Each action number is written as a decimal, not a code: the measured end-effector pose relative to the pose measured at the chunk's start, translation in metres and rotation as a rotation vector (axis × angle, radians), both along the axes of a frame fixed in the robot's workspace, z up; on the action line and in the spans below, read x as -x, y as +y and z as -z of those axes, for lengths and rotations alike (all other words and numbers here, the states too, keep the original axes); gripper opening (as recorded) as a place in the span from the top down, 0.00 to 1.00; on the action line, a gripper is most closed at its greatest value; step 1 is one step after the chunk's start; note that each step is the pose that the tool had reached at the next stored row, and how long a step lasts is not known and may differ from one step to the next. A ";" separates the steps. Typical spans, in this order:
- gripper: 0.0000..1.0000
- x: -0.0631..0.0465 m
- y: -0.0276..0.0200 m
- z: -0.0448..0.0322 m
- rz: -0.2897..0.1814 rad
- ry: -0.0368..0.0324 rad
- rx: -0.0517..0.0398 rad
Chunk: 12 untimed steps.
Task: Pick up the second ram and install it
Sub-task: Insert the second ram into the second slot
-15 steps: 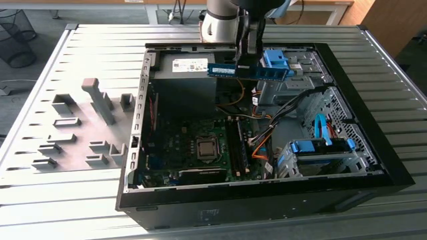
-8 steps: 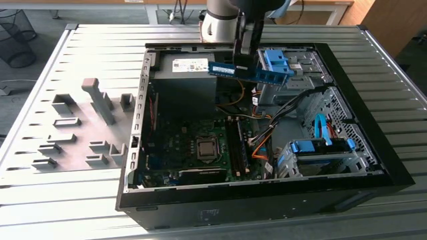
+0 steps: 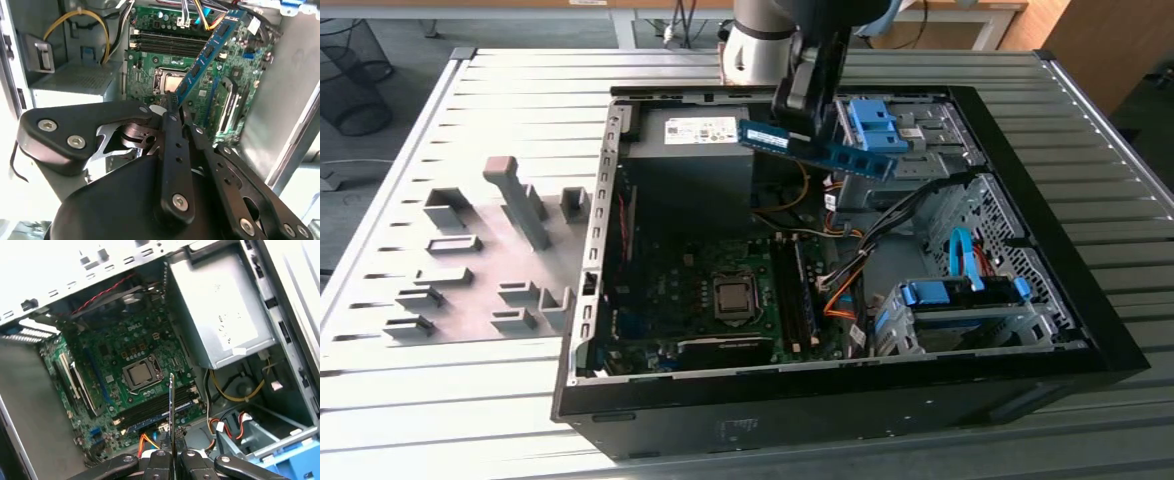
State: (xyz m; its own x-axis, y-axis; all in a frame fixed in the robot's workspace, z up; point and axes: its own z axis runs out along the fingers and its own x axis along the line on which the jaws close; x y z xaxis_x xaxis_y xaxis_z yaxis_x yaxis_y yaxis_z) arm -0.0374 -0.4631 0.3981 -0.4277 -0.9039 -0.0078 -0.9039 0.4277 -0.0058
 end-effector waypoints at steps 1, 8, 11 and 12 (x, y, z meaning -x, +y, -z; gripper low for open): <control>0.86 0.000 0.0000 0.0002 0.018 -0.0001 0.0000; 0.86 0.000 0.0001 0.0020 0.140 -0.0002 0.0000; 0.86 0.000 0.0001 0.0027 0.192 -0.0002 0.0000; 0.86 0.000 0.0002 0.0030 0.210 -0.0003 0.0000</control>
State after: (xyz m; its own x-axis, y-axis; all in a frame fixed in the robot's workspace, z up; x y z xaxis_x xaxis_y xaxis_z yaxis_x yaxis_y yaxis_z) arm -0.0374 -0.4629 0.3951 -0.6066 -0.7949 -0.0079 -0.7949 0.6067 -0.0060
